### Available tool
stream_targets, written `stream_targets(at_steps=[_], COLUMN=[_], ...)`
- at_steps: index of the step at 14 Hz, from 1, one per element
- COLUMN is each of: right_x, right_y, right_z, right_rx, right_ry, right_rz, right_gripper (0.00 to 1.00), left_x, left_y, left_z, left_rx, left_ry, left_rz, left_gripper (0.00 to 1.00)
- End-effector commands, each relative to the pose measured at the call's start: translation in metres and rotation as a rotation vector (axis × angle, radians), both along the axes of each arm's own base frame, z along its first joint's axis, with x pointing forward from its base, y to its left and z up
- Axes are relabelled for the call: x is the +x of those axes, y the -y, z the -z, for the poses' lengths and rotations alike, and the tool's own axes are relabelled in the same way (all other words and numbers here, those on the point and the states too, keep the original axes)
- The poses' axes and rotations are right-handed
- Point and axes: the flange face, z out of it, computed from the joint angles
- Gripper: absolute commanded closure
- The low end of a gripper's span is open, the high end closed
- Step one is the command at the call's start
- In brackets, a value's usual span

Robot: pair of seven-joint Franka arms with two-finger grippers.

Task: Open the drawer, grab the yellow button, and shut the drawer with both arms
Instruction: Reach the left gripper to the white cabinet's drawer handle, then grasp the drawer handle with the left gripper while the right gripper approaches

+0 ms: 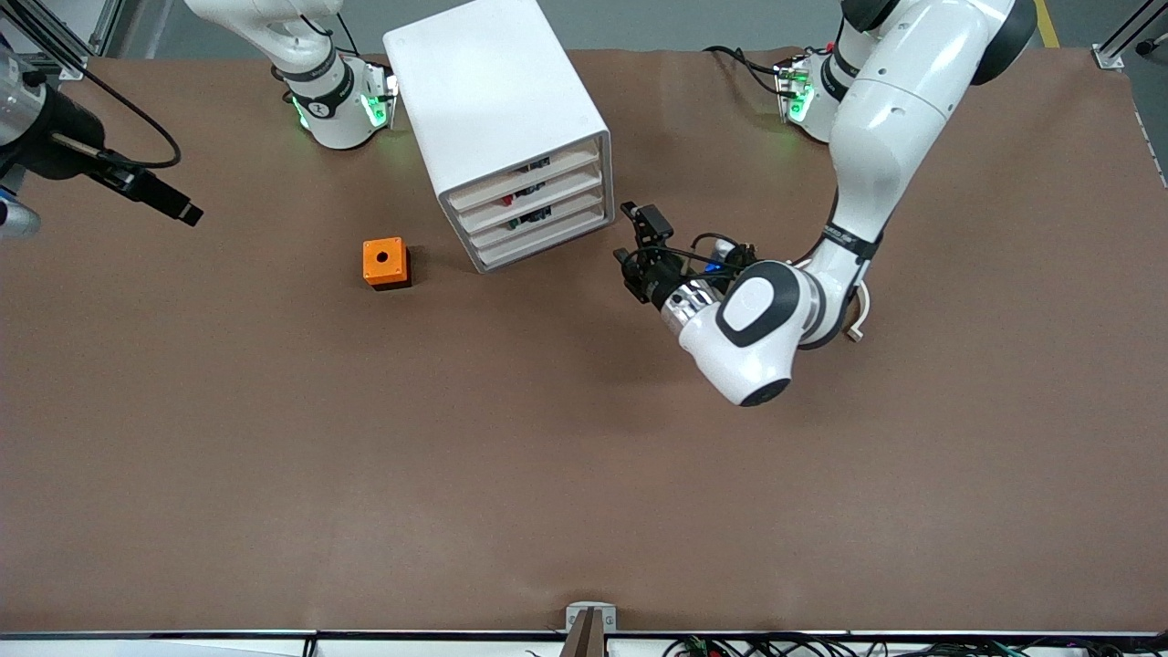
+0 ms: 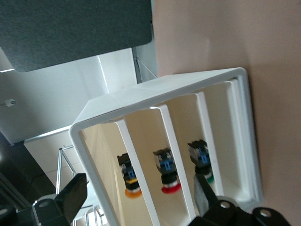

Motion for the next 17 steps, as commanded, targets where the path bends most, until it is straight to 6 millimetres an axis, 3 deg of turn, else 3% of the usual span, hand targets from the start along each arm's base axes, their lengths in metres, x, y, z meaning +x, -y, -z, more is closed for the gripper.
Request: stream_targets(at_steps=[1,2,4,7,12,15,17], right_x=[-0.002,-0.003,-0.006,-0.005,-0.008,-0.007,-0.006], right_y=[-0.009,-0.015,-0.034,-0.052,-0.069,-0.077,-0.085], right_z=[0.003,0.004,0.004,0.008,0.008,0.01,0.013], right_rx=[0.006,0.006,-0.001,-0.001,0.0,-0.001,-0.005], right_ry=[-0.032,-0.041,-0.053,-0.07,-0.064,-0.067,-0.076], right_rz=[0.072,0.097,0.147,0.22,0.19,0.184,0.214], right_gripper=[0.0,0.0,0.0,0.0,0.0,0.0,0.0], left_x=[-0.024,-0.029,-0.046,-0.063,-0.113,-0.126,-0.125], left_y=[0.024,0.03,0.046,0.061,0.079,0.087,0.089], left_z=[0.002,0.003,0.008,0.013,0.031,0.026,0.023], left_rx=[0.002,0.004,-0.001,-0.006,0.021,0.007,-0.005], left_ry=[-0.05,-0.054,-0.072,-0.099,-0.178,-0.2,-0.205], left_rz=[0.034,0.045,0.07,0.09,0.181,0.219,0.21], left_gripper=[0.0,0.0,0.22,0.36,0.38,0.55,0.73])
